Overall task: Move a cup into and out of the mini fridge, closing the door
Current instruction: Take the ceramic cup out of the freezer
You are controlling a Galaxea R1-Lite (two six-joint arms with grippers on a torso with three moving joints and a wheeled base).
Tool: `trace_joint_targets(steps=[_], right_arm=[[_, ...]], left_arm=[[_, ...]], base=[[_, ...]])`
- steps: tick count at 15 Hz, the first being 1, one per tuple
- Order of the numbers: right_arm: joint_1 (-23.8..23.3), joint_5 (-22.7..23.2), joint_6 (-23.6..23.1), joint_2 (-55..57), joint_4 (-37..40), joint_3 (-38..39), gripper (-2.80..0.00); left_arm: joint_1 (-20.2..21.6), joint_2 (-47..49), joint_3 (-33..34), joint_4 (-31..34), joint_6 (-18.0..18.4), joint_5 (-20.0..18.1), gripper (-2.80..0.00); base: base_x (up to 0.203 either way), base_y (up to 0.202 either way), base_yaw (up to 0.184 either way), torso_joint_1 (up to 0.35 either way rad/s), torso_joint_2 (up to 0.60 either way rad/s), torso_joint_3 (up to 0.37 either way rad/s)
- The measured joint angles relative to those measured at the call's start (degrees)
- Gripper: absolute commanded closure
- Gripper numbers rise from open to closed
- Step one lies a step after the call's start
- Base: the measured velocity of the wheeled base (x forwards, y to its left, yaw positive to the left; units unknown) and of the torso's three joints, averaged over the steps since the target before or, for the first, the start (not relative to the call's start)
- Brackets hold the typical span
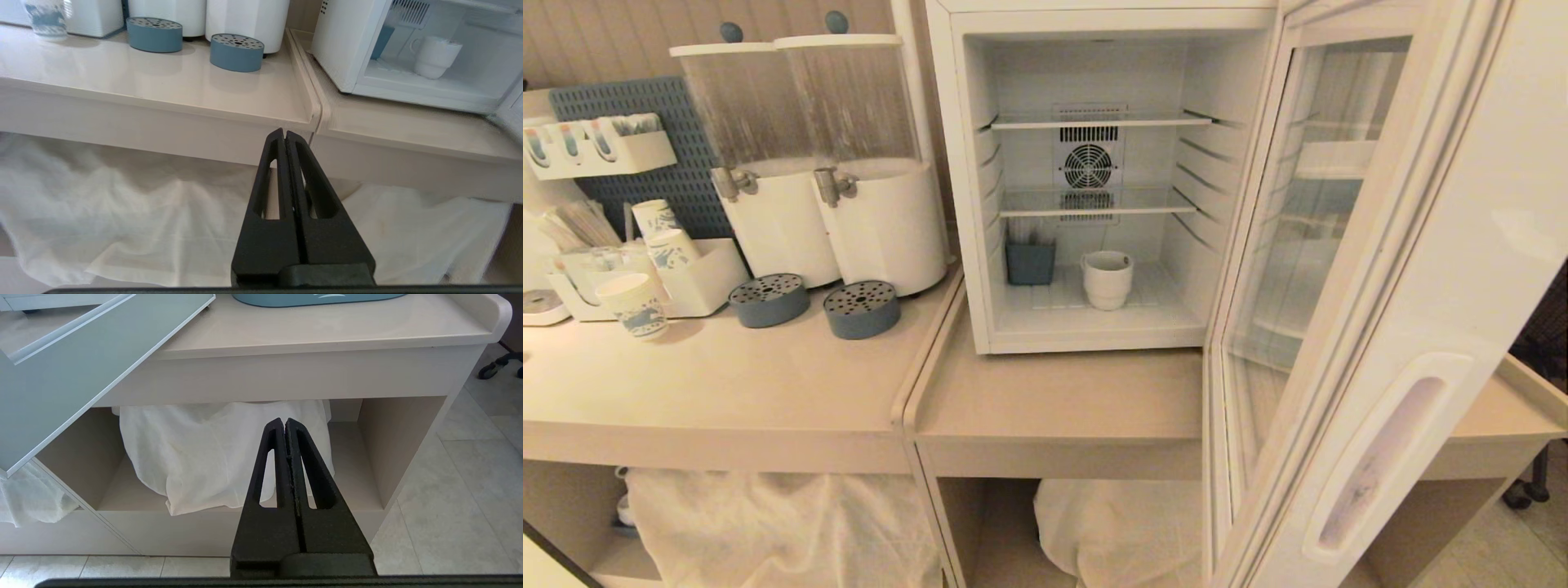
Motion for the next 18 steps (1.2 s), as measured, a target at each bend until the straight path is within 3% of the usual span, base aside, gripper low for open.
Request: trace_joint_targets(steps=[4, 8, 15, 18], right_arm=[[0.1, 0.0, 0.1, 0.0, -0.1, 0.0, 0.0], [0.1, 0.0, 0.1, 0.0, -0.1, 0.0, 0.0], [0.1, 0.0, 0.1, 0.0, -0.1, 0.0, 0.0], [0.1, 0.0, 0.1, 0.0, -0.1, -0.1, 0.0]], left_arm=[[0.0, 0.0, 0.0, 0.4, 3.4, -0.1, 0.0], [0.0, 0.0, 0.0, 4.3, 4.2, -0.4, 0.0], [0.0, 0.0, 0.0, 2.3, 2.6, -0.4, 0.0], [0.0, 0.0, 0.0, 2.3, 2.6, -0.4, 0.0]], base=[[0.0, 0.0, 0.0, 0.0, 0.0, 0.0], [0.0, 0.0, 0.0, 0.0, 0.0, 0.0], [0.0, 0.0, 0.0, 0.0, 0.0, 0.0], [-0.149, 0.0, 0.001, 0.002, 0.01, -0.001]])
